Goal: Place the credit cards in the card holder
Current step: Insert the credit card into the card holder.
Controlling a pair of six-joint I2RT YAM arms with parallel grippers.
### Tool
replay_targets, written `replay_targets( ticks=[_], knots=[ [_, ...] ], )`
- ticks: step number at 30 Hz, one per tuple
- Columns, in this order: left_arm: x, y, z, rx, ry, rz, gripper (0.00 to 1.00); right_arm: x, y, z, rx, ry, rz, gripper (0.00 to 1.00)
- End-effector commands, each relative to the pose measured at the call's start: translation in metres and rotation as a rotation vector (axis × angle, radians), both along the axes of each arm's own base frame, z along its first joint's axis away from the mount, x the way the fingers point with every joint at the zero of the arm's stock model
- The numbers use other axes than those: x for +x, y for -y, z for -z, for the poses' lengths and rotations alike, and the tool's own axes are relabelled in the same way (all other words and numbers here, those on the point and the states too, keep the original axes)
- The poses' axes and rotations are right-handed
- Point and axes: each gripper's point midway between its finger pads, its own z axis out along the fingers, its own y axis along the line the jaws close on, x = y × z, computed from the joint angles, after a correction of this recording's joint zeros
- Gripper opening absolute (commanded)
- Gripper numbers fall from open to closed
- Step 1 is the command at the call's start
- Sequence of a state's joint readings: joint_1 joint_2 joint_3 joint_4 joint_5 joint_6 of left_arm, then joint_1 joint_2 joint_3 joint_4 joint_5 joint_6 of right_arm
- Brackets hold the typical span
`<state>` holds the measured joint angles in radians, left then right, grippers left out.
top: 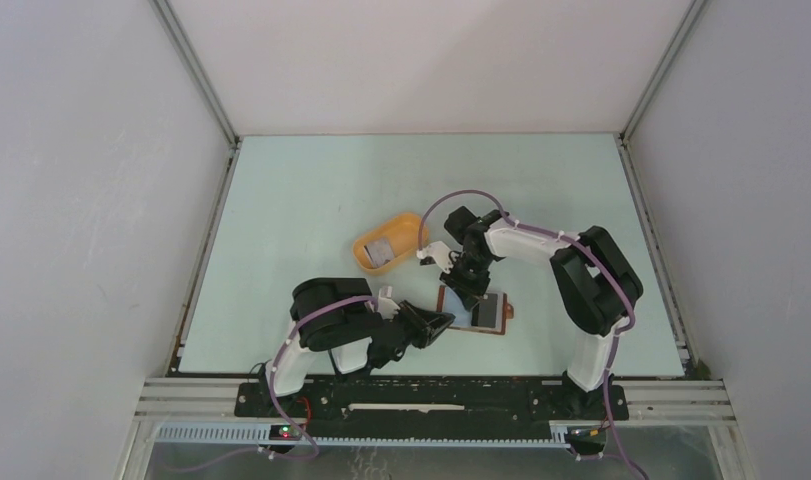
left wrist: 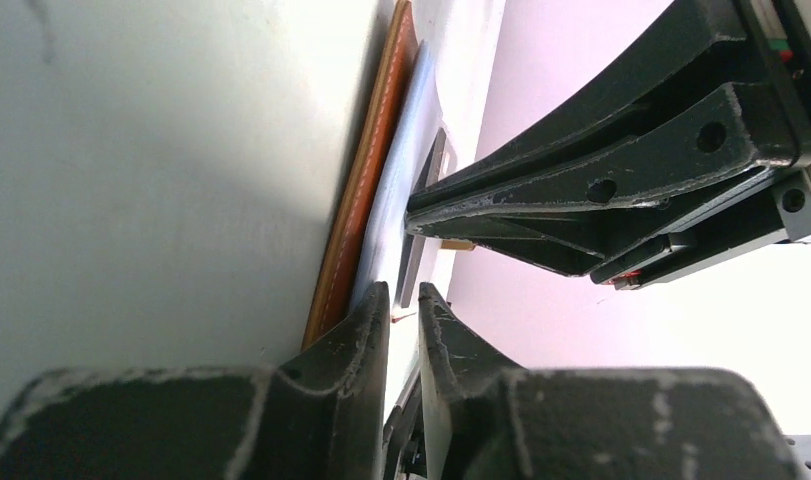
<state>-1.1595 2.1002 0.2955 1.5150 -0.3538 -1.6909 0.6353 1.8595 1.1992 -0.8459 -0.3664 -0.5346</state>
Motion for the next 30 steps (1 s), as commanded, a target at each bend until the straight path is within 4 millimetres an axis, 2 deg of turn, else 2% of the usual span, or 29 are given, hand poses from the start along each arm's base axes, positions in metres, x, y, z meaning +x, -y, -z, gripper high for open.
replay_targets(
  ticks=[1, 11, 20, 25, 28, 30],
  knots=[
    [0.002, -0.017, 0.018, 0.069, -0.008, -0.027, 0.21, 0.003, 0.016, -0.014, -0.008, 0.047, 0.005, 0.16],
    [0.003, -0.015, 0.016, 0.071, 0.005, -0.027, 0.22, -0.008, 0.035, -0.015, -0.023, 0.034, -0.002, 0.17],
    [0.006, -0.022, -0.005, 0.072, 0.077, -0.039, 0.23, -0.011, 0.046, -0.024, 0.01, 0.033, 0.014, 0.17],
    [0.007, -0.032, -0.031, 0.086, 0.176, -0.043, 0.25, -0.014, 0.045, -0.05, 0.117, 0.06, 0.007, 0.18],
    [0.006, -0.038, -0.05, 0.117, 0.277, -0.028, 0.26, -0.011, 0.042, -0.079, 0.24, 0.122, 0.016, 0.18],
    [0.005, -0.04, -0.066, 0.134, 0.35, -0.015, 0.27, -0.005, 0.044, -0.107, 0.321, 0.218, 0.029, 0.19]
  ],
)
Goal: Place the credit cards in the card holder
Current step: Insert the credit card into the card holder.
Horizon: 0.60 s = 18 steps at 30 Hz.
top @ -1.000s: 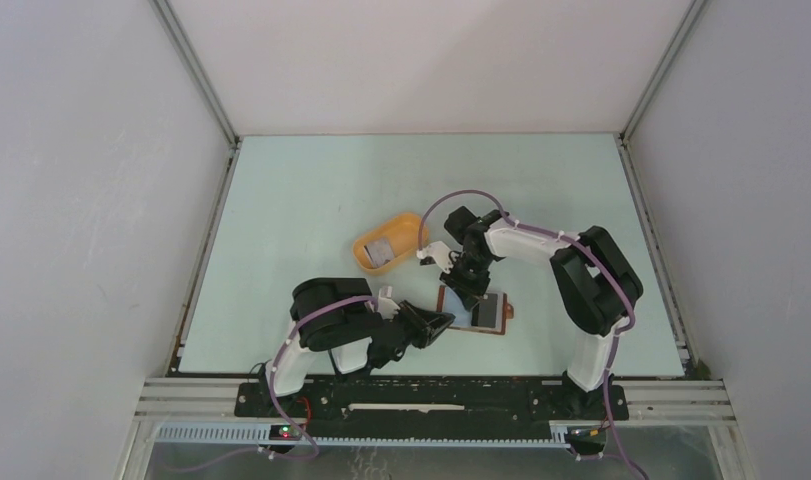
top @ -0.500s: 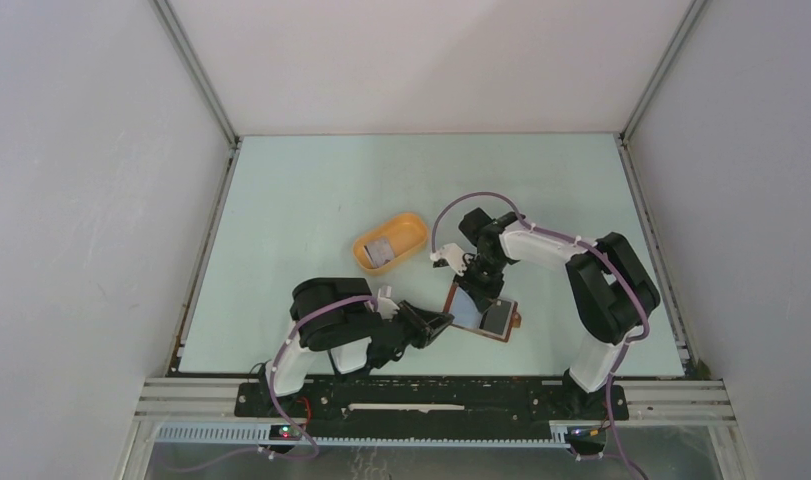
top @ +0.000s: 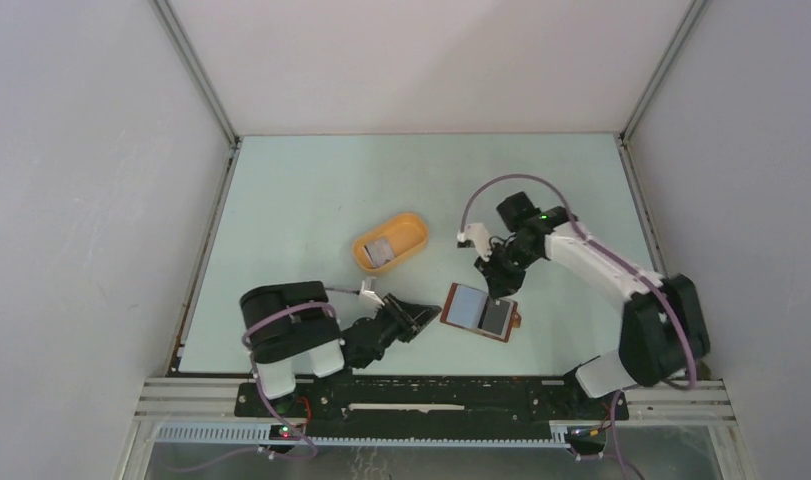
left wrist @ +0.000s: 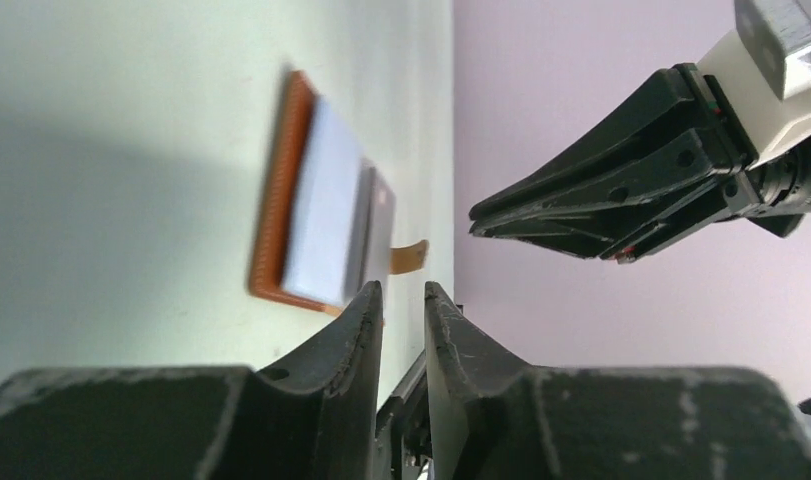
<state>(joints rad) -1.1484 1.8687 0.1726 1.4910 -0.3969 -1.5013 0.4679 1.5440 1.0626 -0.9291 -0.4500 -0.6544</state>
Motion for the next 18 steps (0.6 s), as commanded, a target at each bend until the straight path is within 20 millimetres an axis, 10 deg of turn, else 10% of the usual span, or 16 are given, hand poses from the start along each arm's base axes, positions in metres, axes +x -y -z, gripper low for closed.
replay_targets(
  ticks=[1, 4, 7, 18],
  knots=[
    [0.005, -0.013, -0.029, 0.104, 0.205, 0.0, 0.27, 0.007, -0.004, -0.067, 0.222, 0.192, -0.01, 0.2],
    [0.005, -0.012, -0.034, 0.257, 0.294, 0.046, 0.29, 0.014, 0.001, -0.108, 0.326, 0.366, 0.021, 0.26],
    [0.009, -0.016, -0.038, 0.533, 0.385, 0.105, 0.34, 0.011, 0.004, -0.129, 0.399, 0.461, 0.036, 0.53],
    [0.017, -0.03, -0.067, 0.98, 0.556, 0.299, 0.99, -0.011, 0.027, -0.064, 0.275, 0.218, 0.037, 0.64]
  ],
)
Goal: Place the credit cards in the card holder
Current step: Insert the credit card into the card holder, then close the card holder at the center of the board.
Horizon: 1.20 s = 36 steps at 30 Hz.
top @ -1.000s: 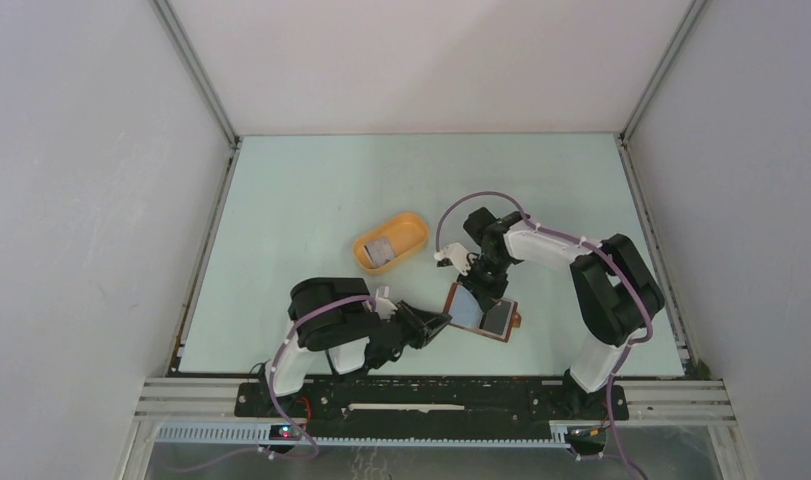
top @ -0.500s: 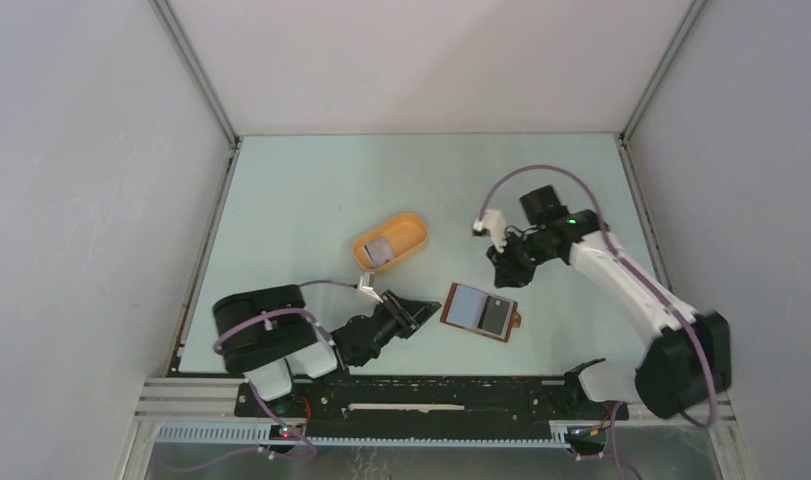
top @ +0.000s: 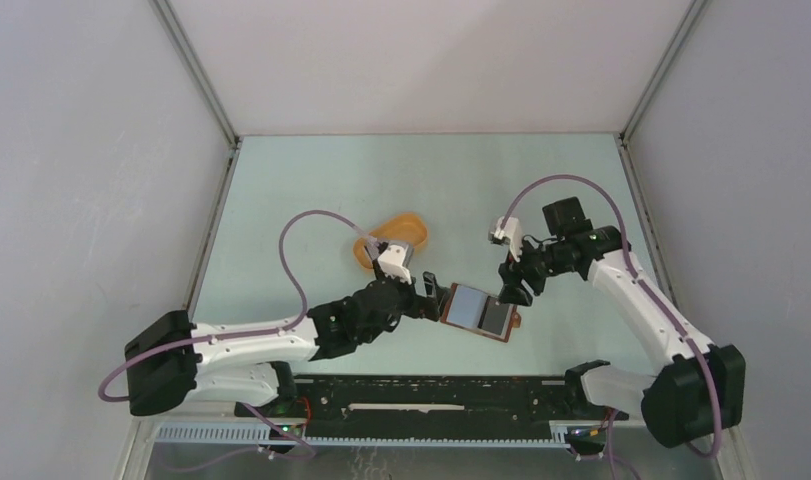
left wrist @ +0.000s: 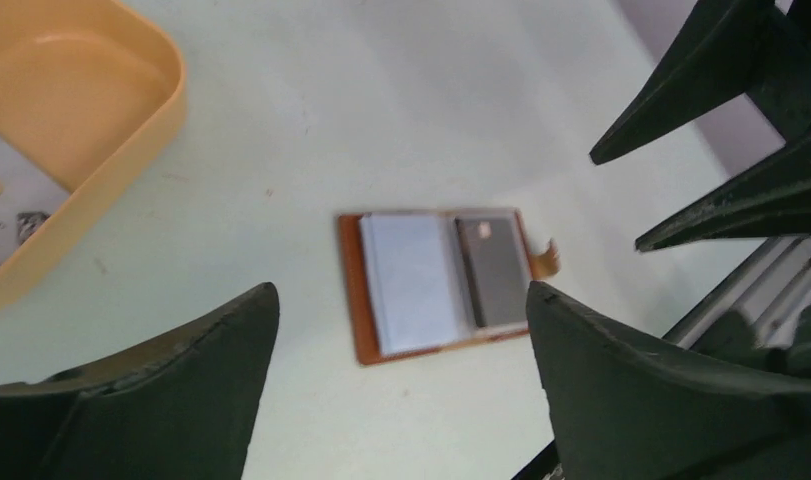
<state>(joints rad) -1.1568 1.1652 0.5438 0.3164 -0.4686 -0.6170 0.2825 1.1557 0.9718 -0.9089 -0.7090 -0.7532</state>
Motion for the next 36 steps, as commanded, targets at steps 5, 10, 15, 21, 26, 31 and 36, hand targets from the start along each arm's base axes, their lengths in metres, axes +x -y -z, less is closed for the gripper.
replay_targets(
  ticks=[5, 10, 15, 21, 26, 31, 36],
  knots=[
    [-0.017, -0.005, 0.042, 0.14, -0.118, 0.191, 1.0, 0.01, 0.042, 0.058, -0.205, -0.164, 0.158, 0.59],
    [-0.021, 0.001, 0.051, 0.096, -0.174, 0.201, 0.99, 0.023, 0.06, 0.087, -0.284, -0.289, 0.285, 0.45],
    [-0.016, 0.013, 0.071, 0.05, -0.26, 0.17, 0.93, 0.033, 0.076, 0.108, -0.328, -0.402, 0.361, 0.26],
    [-0.01, 0.016, 0.094, 0.04, -0.337, 0.12, 0.91, 0.022, 0.065, 0.123, -0.323, -0.517, 0.312, 0.24],
    [-0.008, 0.014, 0.106, 0.018, -0.405, 0.086, 0.9, 0.018, 0.049, 0.131, -0.333, -0.573, 0.277, 0.23],
    [-0.011, 0.007, 0.12, 0.004, -0.472, 0.049, 0.89, 0.017, 0.027, 0.135, -0.336, -0.609, 0.238, 0.23],
    [-0.017, -0.008, 0.135, -0.016, -0.525, -0.001, 0.88, 0.037, 0.001, 0.134, -0.308, -0.59, 0.226, 0.23]
  ],
)
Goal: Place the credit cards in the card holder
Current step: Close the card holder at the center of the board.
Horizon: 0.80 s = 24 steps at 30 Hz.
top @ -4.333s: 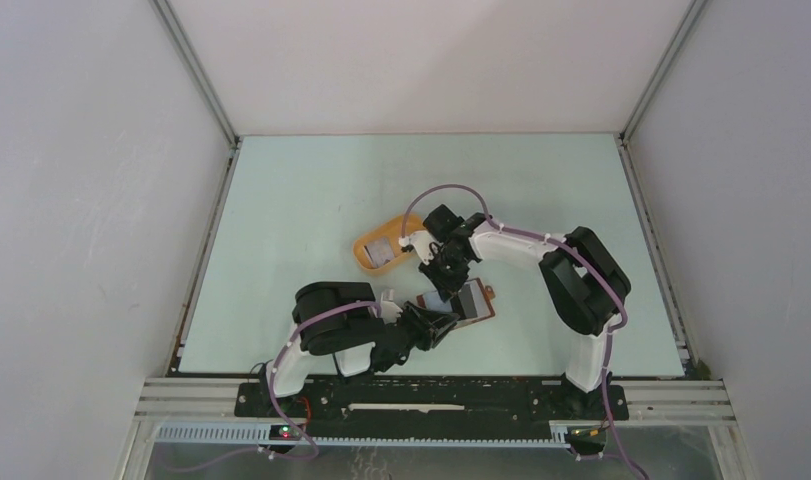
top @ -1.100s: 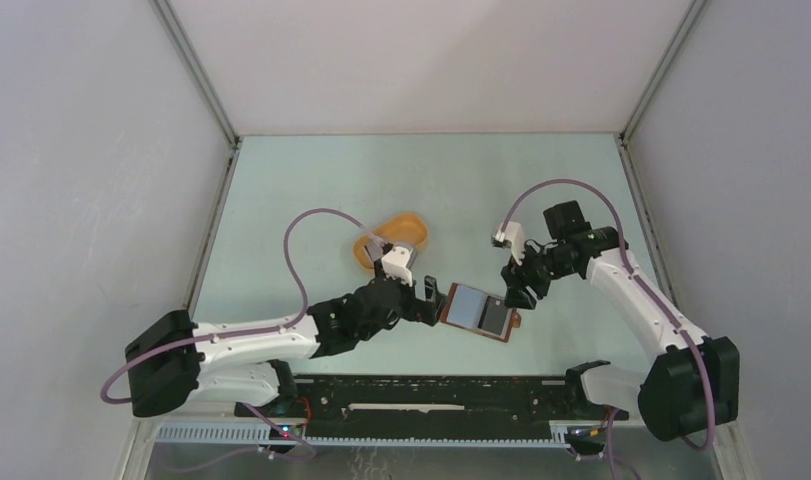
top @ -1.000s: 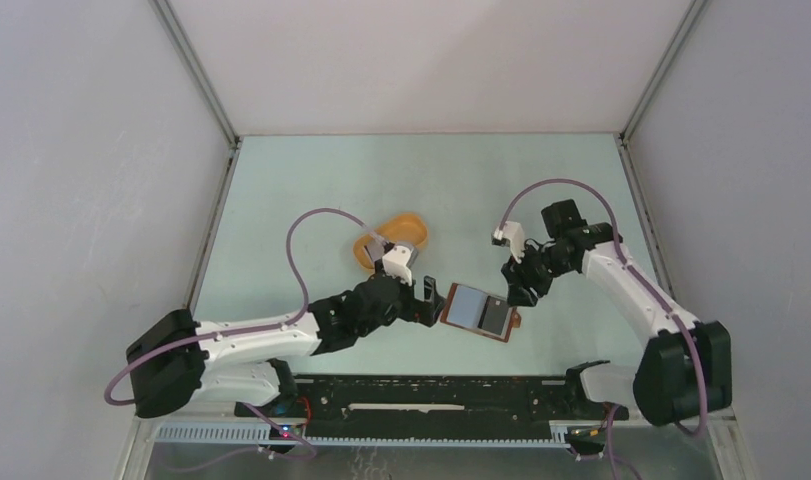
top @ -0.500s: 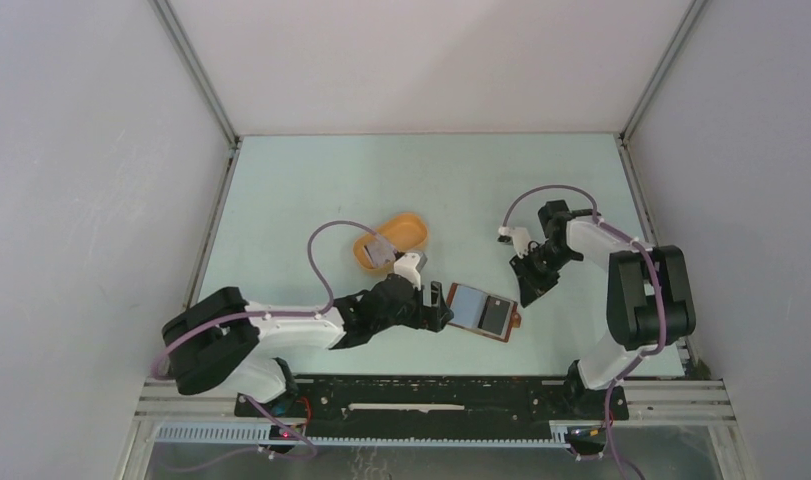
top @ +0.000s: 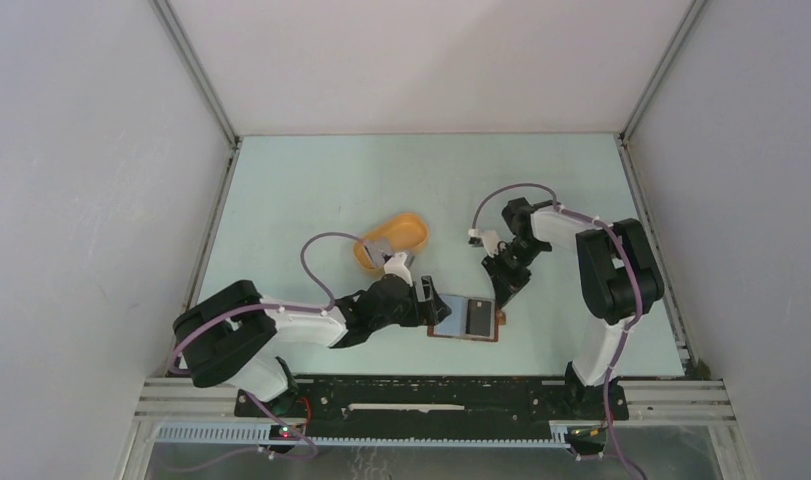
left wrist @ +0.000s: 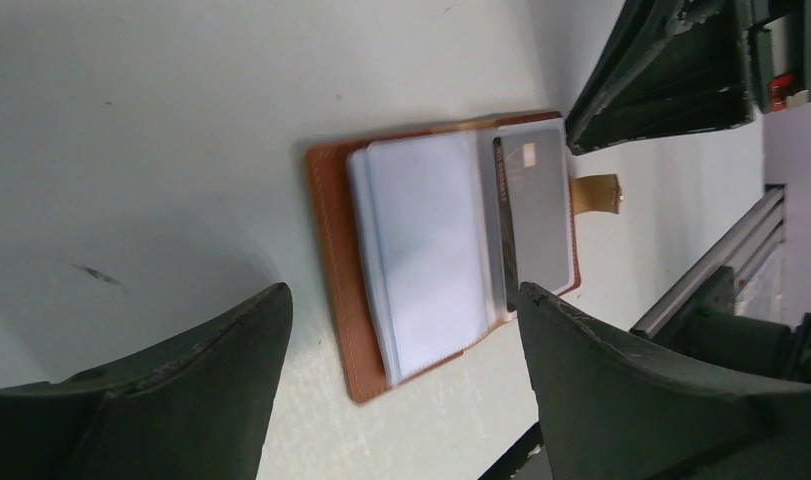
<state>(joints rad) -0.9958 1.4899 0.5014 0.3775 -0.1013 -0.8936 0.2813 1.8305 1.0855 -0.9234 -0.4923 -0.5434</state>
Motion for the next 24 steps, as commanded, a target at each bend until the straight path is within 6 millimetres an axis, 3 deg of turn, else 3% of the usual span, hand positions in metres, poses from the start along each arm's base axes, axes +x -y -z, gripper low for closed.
replay_targets(
  ticks=[1, 6, 11, 13, 16, 18, 20, 22, 24],
  knots=[
    [-0.008, -0.018, 0.018, -0.006, -0.071, -0.071, 0.88, 0.026, -0.03, -0.008, 0.044, 0.039, 0.01, 0.23],
    [-0.009, -0.038, 0.019, -0.008, -0.068, -0.144, 0.88, 0.039, -0.059, -0.016, 0.046, 0.083, -0.08, 0.26],
    [-0.01, -0.057, 0.01, -0.027, -0.027, -0.193, 0.87, 0.055, -0.043, -0.059, 0.063, 0.309, -0.068, 0.33],
    [-0.011, -0.06, 0.002, -0.05, 0.0, -0.184, 0.86, 0.046, -0.045, -0.083, 0.166, 0.379, -0.108, 0.39],
    [-0.014, -0.059, -0.015, -0.11, 0.044, -0.156, 0.86, 0.014, -0.053, -0.104, 0.312, 0.465, -0.264, 0.47],
    [-0.017, -0.059, -0.021, -0.147, 0.053, -0.144, 0.86, 0.003, -0.057, -0.101, 0.317, 0.545, -0.36, 0.54],
    [-0.021, -0.058, -0.025, -0.195, 0.047, -0.135, 0.86, 0.006, -0.055, -0.091, 0.255, 0.593, -0.363, 0.59],
    [-0.027, -0.059, -0.024, -0.236, 0.03, -0.134, 0.86, 0.018, -0.05, -0.085, 0.183, 0.565, -0.294, 0.54],
    [-0.031, -0.059, -0.024, -0.276, 0.011, -0.133, 0.86, 0.013, -0.047, -0.071, 0.156, 0.451, -0.265, 0.47]
  ],
)
